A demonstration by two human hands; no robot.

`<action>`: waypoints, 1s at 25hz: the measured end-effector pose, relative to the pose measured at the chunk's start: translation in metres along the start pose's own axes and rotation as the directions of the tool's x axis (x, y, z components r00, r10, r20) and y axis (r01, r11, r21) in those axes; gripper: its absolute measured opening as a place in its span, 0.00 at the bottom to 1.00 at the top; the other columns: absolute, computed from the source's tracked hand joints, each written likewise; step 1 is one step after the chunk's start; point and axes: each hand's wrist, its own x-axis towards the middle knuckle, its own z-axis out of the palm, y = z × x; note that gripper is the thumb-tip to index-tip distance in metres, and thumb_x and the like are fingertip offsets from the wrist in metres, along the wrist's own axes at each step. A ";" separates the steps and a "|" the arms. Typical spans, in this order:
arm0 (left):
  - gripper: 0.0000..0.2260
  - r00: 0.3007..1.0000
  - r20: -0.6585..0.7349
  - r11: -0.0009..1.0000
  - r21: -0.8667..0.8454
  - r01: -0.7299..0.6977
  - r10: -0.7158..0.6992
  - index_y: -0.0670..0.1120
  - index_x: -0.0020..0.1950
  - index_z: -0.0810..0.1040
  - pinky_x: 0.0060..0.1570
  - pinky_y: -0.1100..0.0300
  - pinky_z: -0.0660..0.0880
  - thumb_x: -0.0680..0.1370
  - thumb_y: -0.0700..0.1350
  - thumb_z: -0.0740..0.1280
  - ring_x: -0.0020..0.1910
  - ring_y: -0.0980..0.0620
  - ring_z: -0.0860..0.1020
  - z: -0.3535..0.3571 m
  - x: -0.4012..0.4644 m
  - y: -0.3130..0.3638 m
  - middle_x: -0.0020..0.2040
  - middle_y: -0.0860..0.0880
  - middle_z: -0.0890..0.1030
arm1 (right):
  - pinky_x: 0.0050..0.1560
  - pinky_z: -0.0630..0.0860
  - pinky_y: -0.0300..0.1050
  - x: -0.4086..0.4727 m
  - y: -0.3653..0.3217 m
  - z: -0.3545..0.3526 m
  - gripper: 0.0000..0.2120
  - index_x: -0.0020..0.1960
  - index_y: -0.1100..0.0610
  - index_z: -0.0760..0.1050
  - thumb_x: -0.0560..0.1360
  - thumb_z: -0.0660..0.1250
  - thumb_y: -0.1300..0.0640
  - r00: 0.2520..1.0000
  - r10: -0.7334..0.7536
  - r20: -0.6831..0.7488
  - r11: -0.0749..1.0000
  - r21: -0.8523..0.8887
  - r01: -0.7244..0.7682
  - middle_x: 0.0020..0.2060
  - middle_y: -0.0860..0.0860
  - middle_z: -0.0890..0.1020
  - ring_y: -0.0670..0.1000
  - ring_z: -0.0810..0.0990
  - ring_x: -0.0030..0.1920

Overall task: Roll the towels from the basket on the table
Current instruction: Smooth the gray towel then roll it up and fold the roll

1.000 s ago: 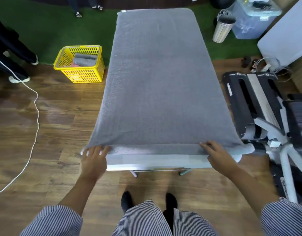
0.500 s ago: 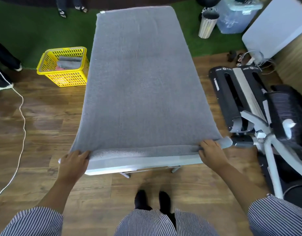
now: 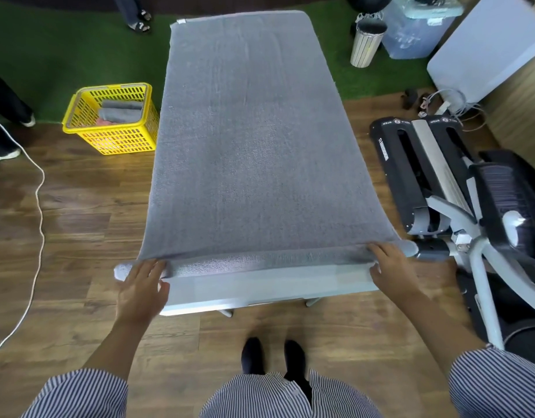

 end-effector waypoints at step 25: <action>0.11 0.992 0.077 0.994 0.036 -0.101 0.098 0.40 0.40 0.79 0.36 0.49 0.73 0.67 0.37 0.57 0.32 0.41 0.77 -0.003 0.022 0.011 0.35 0.44 0.79 | 0.57 0.72 0.64 0.015 -0.009 -0.016 0.07 0.42 0.67 0.77 0.64 0.66 0.72 0.983 0.127 0.136 0.989 -0.091 -0.115 0.36 0.62 0.79 0.65 0.76 0.40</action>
